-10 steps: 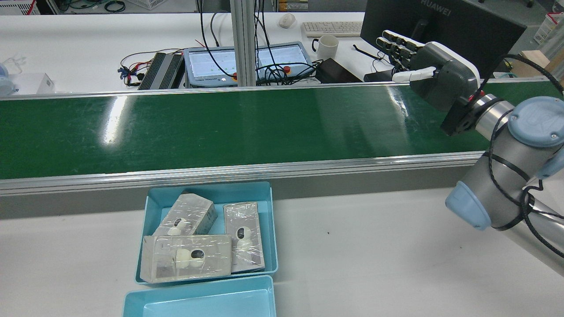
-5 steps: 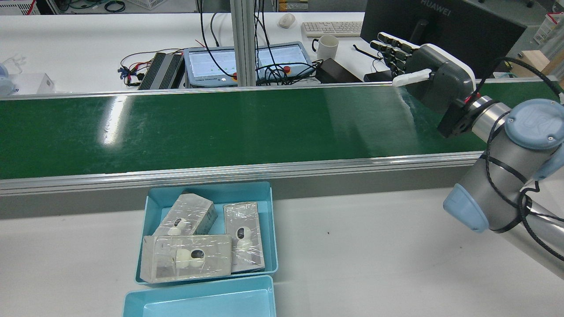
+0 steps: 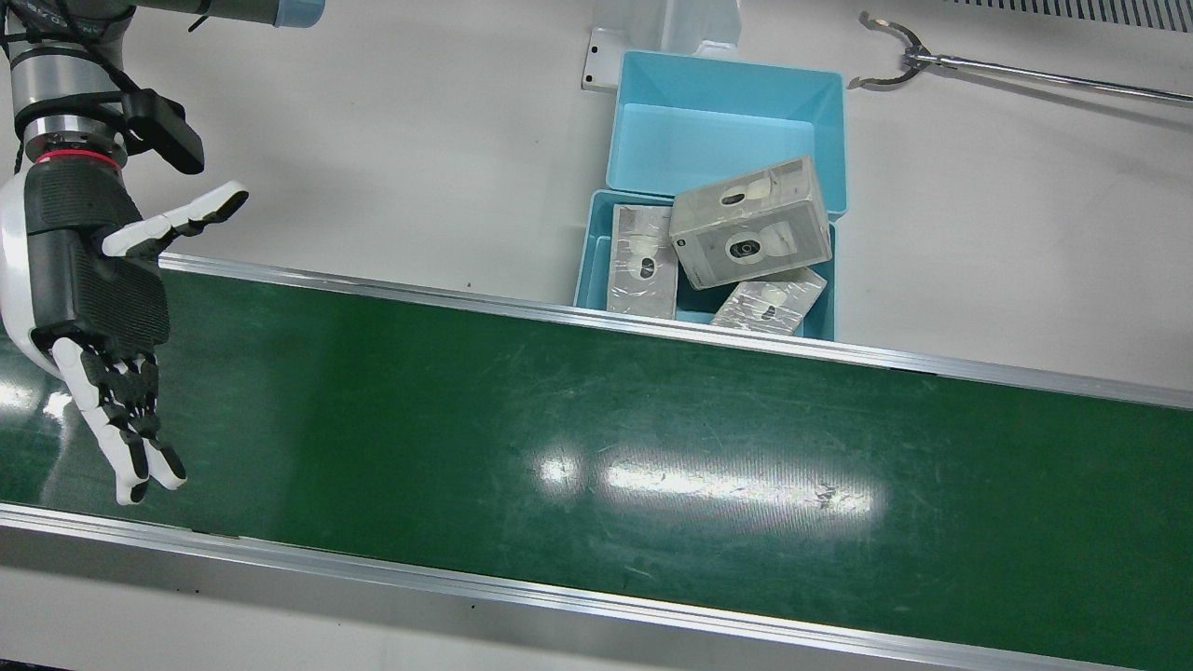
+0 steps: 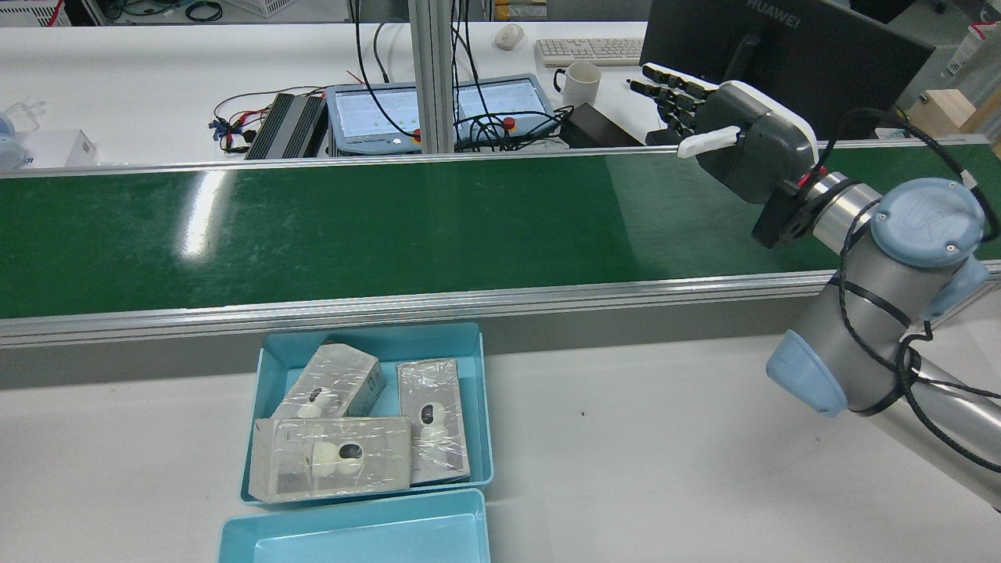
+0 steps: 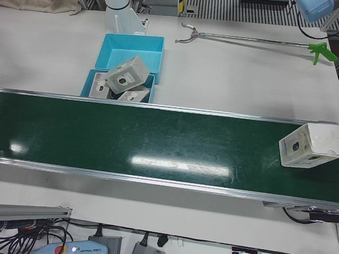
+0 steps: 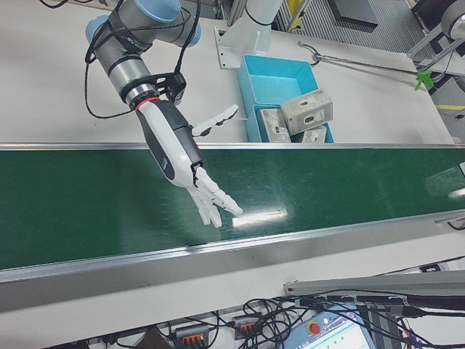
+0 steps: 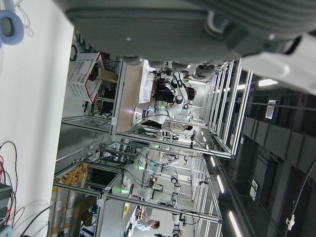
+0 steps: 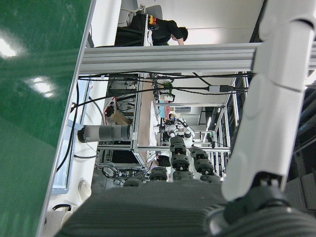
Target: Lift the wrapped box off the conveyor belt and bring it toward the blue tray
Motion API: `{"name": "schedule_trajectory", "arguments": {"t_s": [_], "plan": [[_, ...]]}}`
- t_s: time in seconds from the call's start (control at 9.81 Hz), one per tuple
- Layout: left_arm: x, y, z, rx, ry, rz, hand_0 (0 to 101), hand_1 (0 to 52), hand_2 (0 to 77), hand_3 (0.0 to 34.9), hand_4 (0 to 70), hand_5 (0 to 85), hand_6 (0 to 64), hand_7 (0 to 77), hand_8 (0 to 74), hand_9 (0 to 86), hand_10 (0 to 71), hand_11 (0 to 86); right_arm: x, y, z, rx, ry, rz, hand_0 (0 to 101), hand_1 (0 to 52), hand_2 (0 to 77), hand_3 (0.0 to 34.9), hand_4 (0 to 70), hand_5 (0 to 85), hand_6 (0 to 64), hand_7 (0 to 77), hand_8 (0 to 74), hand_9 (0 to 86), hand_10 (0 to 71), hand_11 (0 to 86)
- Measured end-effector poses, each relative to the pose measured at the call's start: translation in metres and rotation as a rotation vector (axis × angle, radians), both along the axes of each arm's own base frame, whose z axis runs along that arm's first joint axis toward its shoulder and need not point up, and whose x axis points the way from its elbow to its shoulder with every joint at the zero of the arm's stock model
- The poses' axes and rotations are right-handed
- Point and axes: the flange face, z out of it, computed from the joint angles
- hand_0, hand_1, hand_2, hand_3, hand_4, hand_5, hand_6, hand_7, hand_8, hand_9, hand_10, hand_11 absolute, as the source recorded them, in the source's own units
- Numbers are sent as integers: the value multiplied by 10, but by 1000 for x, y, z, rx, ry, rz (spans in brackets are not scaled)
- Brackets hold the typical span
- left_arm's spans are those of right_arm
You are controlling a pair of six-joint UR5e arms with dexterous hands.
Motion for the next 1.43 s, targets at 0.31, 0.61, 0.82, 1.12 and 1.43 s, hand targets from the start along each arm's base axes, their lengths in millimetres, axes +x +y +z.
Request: {"name": "schedule_trajectory", "arguments": {"t_s": [0.31,0.61,0.82,1.12,1.43], "plan": [[0,0,0,0,0,0,0,0,11,0,0,11,5,5,5,5,5,5,-10,-7,-16,51,6,2,461,93,65,0,109,60,60,120,27,33,0,11],[0,0,0,0,0,0,0,0,11,0,0,11,0,5,5,5,0,5,-14,-10,-17,68,6,2,461,87,49,0,120,76,71,136,44,38,0,11],[0,0,0,0,0,0,0,0,11,0,0,5,5,5,5,5,5,5,-13,-10,-18,70,5,3,460,87,33,0,120,71,71,136,44,49,0,11],[0,0,0,0,0,0,0,0,11,0,0,11,5,5,5,5,5,5,-12,-10,-19,73,2,4,459,87,33,0,131,71,71,136,38,54,0,11],[0,0,0,0,0,0,0,0,11,0,0,5,5,5,5,5,5,5,-13,-10,-19,74,2,4,446,71,22,0,131,71,65,147,49,49,0,11]]}}
